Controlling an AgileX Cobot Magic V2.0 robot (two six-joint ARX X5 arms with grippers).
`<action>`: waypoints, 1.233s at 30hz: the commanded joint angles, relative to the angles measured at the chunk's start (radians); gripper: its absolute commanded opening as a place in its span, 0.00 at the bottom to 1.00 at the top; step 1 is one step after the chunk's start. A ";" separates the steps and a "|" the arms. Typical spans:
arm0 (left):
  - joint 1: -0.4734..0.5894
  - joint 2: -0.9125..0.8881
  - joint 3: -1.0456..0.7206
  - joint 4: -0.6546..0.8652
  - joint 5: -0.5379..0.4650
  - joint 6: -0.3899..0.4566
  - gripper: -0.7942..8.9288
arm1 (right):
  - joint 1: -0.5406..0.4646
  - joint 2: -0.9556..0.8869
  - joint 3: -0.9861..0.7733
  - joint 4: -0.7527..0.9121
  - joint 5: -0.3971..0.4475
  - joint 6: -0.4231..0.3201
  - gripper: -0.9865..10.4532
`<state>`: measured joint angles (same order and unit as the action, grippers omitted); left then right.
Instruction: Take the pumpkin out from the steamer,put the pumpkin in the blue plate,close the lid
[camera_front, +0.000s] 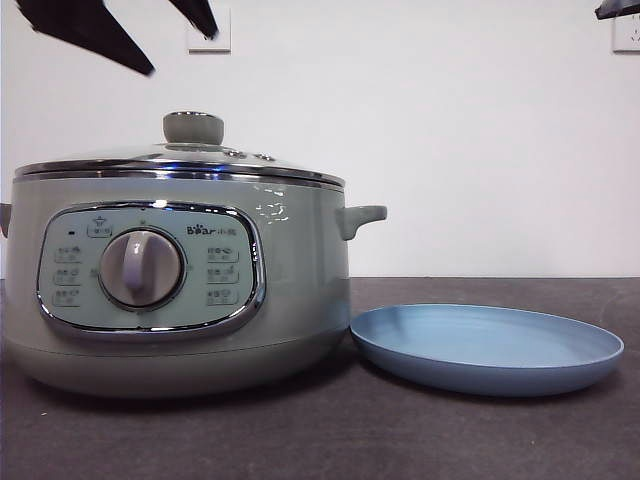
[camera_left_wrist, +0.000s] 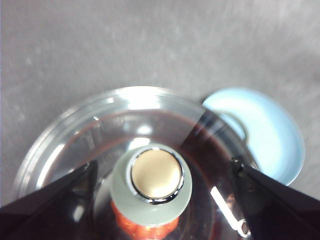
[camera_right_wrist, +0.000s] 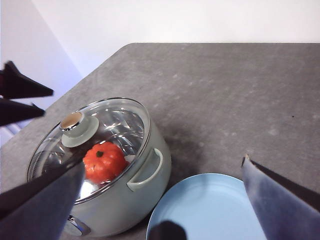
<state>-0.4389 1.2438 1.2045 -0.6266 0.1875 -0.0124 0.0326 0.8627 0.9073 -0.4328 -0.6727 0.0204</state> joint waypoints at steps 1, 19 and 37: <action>-0.018 0.047 -0.002 0.001 -0.010 0.017 0.53 | 0.002 0.002 0.001 0.002 0.002 -0.003 0.58; -0.046 0.160 -0.002 -0.001 -0.057 0.018 0.19 | 0.002 0.002 0.001 -0.025 0.002 -0.004 0.58; -0.046 0.080 0.014 0.030 -0.060 0.043 0.07 | 0.029 0.009 0.002 -0.032 -0.006 0.007 0.58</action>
<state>-0.4816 1.3666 1.2049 -0.6300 0.1177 0.0265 0.0540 0.8669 0.9073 -0.4713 -0.6769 0.0219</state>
